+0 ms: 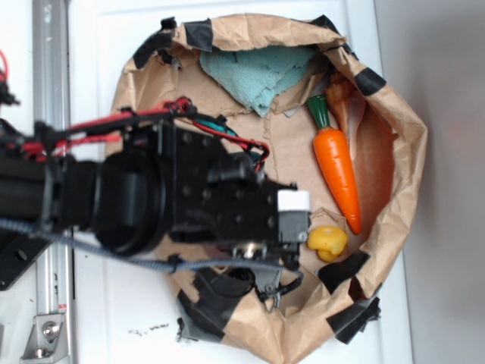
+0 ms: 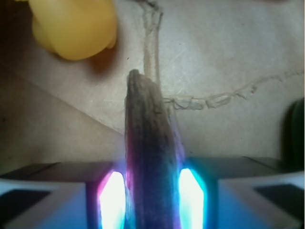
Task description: Grab the wood chip.
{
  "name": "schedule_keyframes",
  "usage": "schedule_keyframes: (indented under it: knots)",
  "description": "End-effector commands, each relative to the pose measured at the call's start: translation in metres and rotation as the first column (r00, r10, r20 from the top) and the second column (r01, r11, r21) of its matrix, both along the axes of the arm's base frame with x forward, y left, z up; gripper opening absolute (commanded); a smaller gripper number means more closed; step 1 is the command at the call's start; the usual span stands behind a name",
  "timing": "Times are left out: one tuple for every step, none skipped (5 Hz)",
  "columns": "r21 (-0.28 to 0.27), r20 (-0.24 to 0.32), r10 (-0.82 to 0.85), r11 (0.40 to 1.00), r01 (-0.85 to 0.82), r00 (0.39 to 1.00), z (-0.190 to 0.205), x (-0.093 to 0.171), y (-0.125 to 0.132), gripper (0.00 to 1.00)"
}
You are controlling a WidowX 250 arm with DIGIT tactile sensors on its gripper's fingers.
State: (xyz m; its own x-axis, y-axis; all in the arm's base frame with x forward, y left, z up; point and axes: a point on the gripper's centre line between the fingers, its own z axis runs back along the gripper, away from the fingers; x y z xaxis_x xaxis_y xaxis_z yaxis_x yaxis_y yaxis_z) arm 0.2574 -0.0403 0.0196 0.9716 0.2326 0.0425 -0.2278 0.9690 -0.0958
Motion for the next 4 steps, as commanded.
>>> schedule_keyframes:
  knots:
    - [0.054, 0.070, -0.314, 0.949, 0.311, 0.947, 0.076, 0.027, 0.034, 0.00]
    - [0.154, 0.094, -0.361, 0.926, 0.345, 0.928, 0.127, 0.026, 0.031, 0.00]
    - [0.202, 0.099, -0.396, 0.906, 0.371, 0.913, 0.143, 0.021, 0.026, 0.00]
    - [0.248, 0.092, -0.389, 0.900, 0.357, 0.917, 0.159, 0.012, 0.037, 0.00]
